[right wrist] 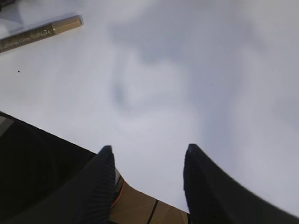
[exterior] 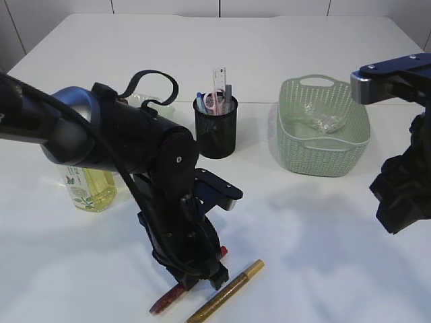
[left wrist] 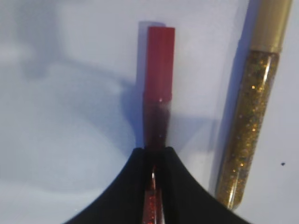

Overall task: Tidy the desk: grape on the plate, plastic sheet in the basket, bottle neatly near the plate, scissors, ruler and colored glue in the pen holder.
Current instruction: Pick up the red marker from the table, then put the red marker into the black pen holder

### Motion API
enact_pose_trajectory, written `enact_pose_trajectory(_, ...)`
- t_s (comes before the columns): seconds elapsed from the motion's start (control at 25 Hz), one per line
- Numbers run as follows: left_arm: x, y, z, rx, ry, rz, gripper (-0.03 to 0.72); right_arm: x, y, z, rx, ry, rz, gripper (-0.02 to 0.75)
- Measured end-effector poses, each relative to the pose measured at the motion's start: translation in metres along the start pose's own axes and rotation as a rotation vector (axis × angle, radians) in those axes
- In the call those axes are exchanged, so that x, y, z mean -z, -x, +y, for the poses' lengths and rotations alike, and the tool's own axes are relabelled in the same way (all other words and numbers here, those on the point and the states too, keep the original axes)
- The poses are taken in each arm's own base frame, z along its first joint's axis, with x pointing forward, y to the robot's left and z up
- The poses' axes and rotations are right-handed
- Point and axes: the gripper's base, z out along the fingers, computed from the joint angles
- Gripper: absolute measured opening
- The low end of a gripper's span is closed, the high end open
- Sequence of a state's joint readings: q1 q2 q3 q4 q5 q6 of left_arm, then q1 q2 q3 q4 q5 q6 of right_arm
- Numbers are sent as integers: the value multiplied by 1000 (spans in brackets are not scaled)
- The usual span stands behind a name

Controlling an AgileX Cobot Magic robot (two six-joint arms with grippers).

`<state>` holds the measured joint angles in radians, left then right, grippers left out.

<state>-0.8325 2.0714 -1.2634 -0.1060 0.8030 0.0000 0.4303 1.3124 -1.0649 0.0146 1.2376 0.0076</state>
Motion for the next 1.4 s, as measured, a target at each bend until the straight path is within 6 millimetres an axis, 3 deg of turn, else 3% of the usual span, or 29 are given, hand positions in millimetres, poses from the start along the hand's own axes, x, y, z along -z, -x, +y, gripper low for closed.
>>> enact_pose_trajectory(0.12,8,-1,-1,7,-11,-8,60,0,0,0,8,0,0,381)
enact_pose_trajectory(0.4,48,-4,-7,23,-50,-79,60,0,0,0,8,0,-2,381)
enact_pose_trajectory(0.6,90,-3,-11,27,-75,-262,60,0,0,0,8,0,-2,381)
enact_pose_trajectory(0.72,105,-10,-11,30,-77,-377,60,0,0,0,8,0,-2,381)
enact_pose_trajectory(1.08,106,-43,-1,59,-52,-733,59,0,0,0,8,0,-2,381)
enact_pose_trajectory(1.4,127,-22,6,64,-22,-1168,59,6,-3,0,8,0,-26,381)
